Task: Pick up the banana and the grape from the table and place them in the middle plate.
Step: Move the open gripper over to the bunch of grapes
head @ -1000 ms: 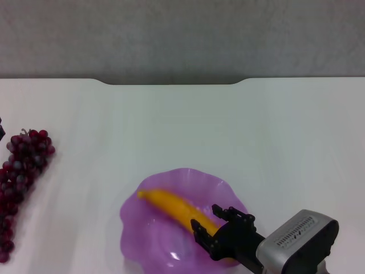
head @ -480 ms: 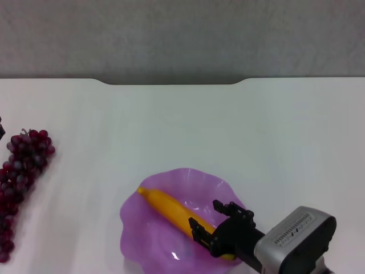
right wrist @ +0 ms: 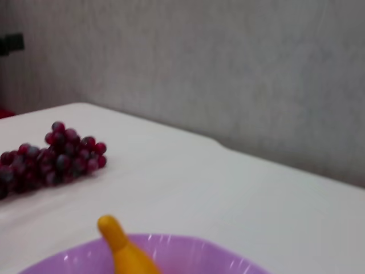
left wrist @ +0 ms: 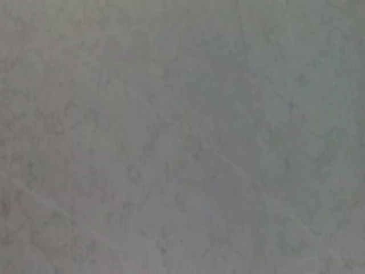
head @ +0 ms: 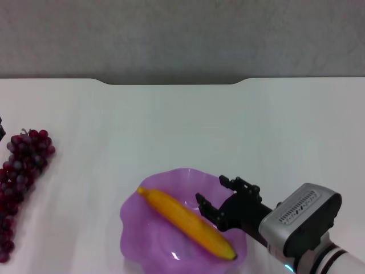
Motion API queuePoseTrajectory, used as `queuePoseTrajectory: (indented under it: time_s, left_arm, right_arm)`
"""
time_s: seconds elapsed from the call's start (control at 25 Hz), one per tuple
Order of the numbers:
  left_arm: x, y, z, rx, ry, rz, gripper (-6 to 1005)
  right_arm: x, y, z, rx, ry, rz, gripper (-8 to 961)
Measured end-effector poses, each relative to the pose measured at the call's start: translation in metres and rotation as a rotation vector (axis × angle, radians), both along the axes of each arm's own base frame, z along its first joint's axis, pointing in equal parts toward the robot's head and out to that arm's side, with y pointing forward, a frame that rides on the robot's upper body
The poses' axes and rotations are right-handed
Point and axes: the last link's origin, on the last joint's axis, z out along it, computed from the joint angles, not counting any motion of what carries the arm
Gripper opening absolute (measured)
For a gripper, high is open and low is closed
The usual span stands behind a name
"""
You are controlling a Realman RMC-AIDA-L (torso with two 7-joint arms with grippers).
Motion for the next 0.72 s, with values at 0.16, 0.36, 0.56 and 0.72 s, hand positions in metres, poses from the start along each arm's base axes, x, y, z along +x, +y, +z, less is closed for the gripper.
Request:
queuePoseTrajectory:
  time_s: [0.16,0.36,0.56,0.72]
  left_arm:
    - [0.000,0.000,0.000,0.001,0.000,0.002,889]
    - [-0.001,-0.001,0.000,0.001,0.000,0.003,889]
    - [0.000,0.000,0.000,0.000,0.000,0.002,889]
    - [0.000,0.001,0.000,0.000,0.000,-0.001,888]
  right_arm:
    - [-0.005,0.005,0.007,0.060,-0.013,0.055,676]
    - [-0.015,0.008,0.024,0.229,-0.025,0.161,661]
    - [-0.014,0.009,0.045,0.415,0.005,0.182,518]
    - [-0.004,0.006,0.069,0.607,0.036,0.170,340]
